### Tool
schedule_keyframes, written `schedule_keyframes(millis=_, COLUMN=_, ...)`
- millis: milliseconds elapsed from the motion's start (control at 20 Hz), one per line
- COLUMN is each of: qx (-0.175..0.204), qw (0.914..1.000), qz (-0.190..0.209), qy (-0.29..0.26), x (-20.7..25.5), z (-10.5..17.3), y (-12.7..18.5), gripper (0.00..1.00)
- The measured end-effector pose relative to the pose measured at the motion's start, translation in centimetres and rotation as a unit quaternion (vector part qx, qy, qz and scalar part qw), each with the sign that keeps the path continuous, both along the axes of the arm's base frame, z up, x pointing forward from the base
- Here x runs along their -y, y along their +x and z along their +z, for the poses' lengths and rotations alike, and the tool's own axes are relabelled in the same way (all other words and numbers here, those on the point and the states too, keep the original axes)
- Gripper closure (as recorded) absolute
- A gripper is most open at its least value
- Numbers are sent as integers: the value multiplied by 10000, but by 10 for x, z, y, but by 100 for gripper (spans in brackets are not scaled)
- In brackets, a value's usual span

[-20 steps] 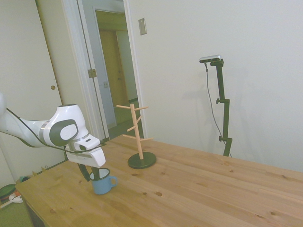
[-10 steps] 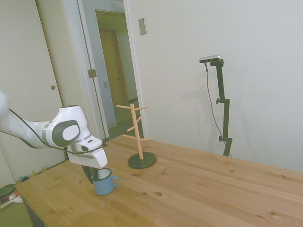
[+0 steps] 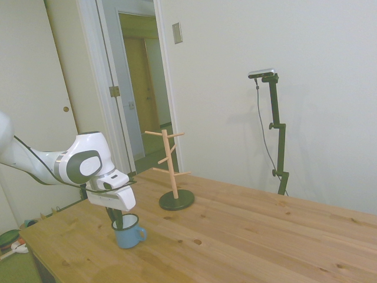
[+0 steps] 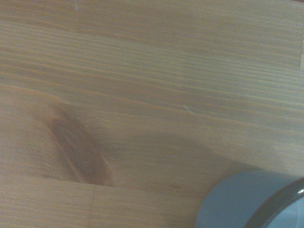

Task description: Hang the mug

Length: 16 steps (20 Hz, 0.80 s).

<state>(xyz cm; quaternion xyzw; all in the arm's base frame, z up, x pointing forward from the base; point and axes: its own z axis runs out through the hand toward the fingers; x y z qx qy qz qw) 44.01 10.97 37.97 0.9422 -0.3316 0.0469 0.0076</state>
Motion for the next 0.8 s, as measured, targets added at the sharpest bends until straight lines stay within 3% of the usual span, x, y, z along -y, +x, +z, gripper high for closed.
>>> schedule_keyframes(millis=150, qx=26, qw=10000, qz=0, qy=-26, x=7, z=17, y=0, gripper=100)
schedule_keyframes(millis=450, qx=328, qw=9994, qz=11, qy=-70, x=7, z=102, y=-2, gripper=100)
schedule_keyframes(millis=600, qx=403, qw=9991, qz=17, qy=-124, x=6, z=138, y=8, gripper=100)
schedule_keyframes(millis=800, qx=351, qw=9992, qz=92, qy=-190, x=2, z=161, y=32, gripper=100)
